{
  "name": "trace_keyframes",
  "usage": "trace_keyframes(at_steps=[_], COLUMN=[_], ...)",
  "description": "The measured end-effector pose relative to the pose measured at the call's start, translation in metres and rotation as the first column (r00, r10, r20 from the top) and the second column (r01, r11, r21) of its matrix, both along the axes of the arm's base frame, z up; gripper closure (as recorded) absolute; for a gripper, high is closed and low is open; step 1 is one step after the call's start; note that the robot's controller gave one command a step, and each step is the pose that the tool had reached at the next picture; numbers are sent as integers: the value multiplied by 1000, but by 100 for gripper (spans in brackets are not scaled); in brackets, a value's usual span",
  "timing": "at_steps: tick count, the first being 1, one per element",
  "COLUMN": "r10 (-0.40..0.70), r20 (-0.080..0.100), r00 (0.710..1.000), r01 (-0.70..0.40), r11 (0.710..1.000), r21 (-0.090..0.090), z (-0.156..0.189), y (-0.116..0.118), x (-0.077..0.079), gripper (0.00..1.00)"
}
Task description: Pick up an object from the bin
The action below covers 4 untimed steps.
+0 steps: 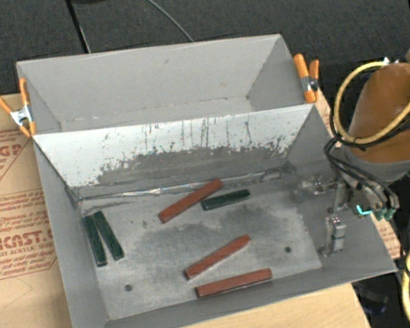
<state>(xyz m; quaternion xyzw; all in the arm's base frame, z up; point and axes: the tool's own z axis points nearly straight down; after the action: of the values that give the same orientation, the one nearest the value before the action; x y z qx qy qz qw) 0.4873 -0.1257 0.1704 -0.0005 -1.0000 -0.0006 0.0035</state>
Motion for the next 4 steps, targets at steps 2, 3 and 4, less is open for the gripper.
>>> trace_keyframes(at_steps=[2, 3, 4], r10=[70, 14, 283], r20=[13, 9, 7], r00=[997, 1000, 959], r01=[-70, -14, -283], r11=[998, 1000, 959], r21=[-4, 0, -1], z=[-38, -73, -95], y=[36, 70, 66], x=[7, 31, 39], gripper=[0, 0, 100])
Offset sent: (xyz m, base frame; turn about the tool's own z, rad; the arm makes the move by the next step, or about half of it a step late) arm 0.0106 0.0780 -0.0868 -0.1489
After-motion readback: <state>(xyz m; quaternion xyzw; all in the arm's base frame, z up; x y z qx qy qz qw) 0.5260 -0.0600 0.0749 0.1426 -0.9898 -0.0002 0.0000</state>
